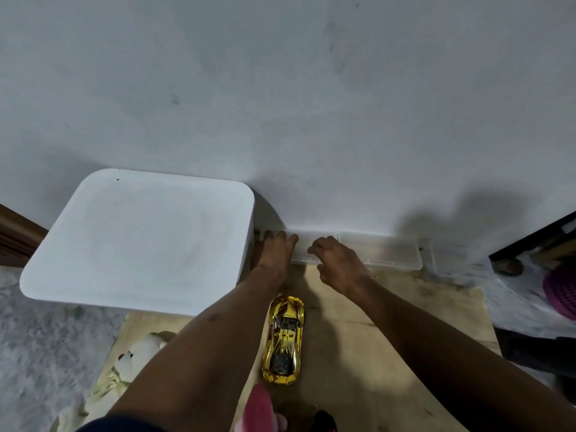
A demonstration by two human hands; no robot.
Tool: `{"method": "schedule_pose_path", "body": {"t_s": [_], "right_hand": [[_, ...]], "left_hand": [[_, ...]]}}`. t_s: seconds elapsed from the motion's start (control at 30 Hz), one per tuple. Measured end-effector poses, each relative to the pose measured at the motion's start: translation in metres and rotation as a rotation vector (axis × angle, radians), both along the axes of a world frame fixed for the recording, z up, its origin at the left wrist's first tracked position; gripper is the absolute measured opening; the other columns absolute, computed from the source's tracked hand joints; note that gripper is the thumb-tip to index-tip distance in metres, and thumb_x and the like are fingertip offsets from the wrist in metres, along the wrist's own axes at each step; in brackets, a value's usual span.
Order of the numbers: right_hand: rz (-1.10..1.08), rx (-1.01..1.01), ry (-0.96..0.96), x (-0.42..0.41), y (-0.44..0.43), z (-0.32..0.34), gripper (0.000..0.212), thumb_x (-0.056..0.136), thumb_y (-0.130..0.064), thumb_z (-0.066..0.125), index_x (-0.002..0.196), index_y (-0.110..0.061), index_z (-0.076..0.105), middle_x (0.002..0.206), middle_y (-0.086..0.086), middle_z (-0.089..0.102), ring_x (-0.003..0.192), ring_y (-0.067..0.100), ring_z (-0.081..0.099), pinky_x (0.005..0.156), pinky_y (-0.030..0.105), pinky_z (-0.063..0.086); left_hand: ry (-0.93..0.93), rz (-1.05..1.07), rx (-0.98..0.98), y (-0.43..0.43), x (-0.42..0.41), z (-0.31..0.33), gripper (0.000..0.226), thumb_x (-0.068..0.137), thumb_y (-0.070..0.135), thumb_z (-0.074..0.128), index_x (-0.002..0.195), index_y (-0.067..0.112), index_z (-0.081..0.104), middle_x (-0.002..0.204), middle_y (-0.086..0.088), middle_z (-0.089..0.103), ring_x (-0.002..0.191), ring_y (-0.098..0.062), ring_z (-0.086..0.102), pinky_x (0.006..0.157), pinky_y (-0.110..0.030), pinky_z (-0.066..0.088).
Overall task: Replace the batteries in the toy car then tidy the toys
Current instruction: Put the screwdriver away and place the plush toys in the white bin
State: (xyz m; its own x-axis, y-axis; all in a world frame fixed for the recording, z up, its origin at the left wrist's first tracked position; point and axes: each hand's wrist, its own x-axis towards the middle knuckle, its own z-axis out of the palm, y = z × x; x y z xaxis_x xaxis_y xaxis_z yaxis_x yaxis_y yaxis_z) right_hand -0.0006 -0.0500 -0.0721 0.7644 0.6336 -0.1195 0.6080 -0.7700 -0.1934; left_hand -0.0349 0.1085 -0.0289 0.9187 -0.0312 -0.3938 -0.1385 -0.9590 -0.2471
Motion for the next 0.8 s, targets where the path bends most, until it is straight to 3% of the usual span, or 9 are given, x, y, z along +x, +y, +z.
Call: {"method": "schedule_pose_path", "body": {"t_s": [0.23,0.37,0.5,0.7,0.8], "right_hand": [[0.017,0.011,-0.056,0.000,-0.002,-0.010,0.051,0.083,-0.005,0.069,0.132,-0.016,0.059,0.132,0.003,0.059,0.120,0.022,0.052,0.086,0.033,0.053],[-0.014,0.079,0.007,-0.004,-0.003,-0.002,0.049,0.088,-0.011,0.065,0.136,-0.016,0.056,0.139,0.001,0.054,0.128,0.020,0.047,0.097,0.031,0.045],[-0.111,0.232,0.039,-0.012,-0.015,0.010,0.039,0.091,-0.018,0.063,0.130,-0.017,0.062,0.137,0.000,0.058,0.128,0.018,0.048,0.103,0.025,0.036],[-0.379,0.494,0.066,-0.026,-0.028,0.040,0.028,0.085,-0.013,0.070,0.110,-0.025,0.071,0.103,-0.009,0.068,0.084,0.007,0.061,0.075,0.024,0.048],[-0.403,0.500,0.071,-0.030,-0.020,0.061,0.027,0.082,-0.012,0.069,0.104,-0.026,0.074,0.098,-0.012,0.072,0.085,0.008,0.066,0.077,0.028,0.054]], "left_hand": [[-0.004,0.049,-0.065,0.000,0.001,-0.008,0.088,0.083,0.019,0.074,0.150,0.014,0.018,0.148,-0.018,0.034,0.136,-0.033,0.034,0.113,-0.037,0.029],[-0.023,0.212,-0.249,-0.007,-0.003,-0.008,0.077,0.083,0.007,0.070,0.146,0.013,0.027,0.145,-0.017,0.035,0.134,-0.033,0.036,0.108,-0.037,0.037],[-0.002,0.336,-0.379,-0.018,-0.008,0.001,0.059,0.086,0.025,0.064,0.137,0.015,0.036,0.135,-0.014,0.041,0.124,-0.032,0.042,0.095,-0.040,0.045],[0.009,0.409,-0.748,-0.034,-0.012,0.043,0.058,0.084,0.044,0.062,0.135,0.019,0.048,0.133,-0.008,0.055,0.119,-0.026,0.055,0.092,-0.035,0.049],[-0.074,0.399,-0.876,-0.025,-0.018,0.074,0.052,0.081,0.048,0.066,0.125,0.022,0.057,0.124,-0.006,0.062,0.113,-0.023,0.059,0.088,-0.032,0.049]]}}
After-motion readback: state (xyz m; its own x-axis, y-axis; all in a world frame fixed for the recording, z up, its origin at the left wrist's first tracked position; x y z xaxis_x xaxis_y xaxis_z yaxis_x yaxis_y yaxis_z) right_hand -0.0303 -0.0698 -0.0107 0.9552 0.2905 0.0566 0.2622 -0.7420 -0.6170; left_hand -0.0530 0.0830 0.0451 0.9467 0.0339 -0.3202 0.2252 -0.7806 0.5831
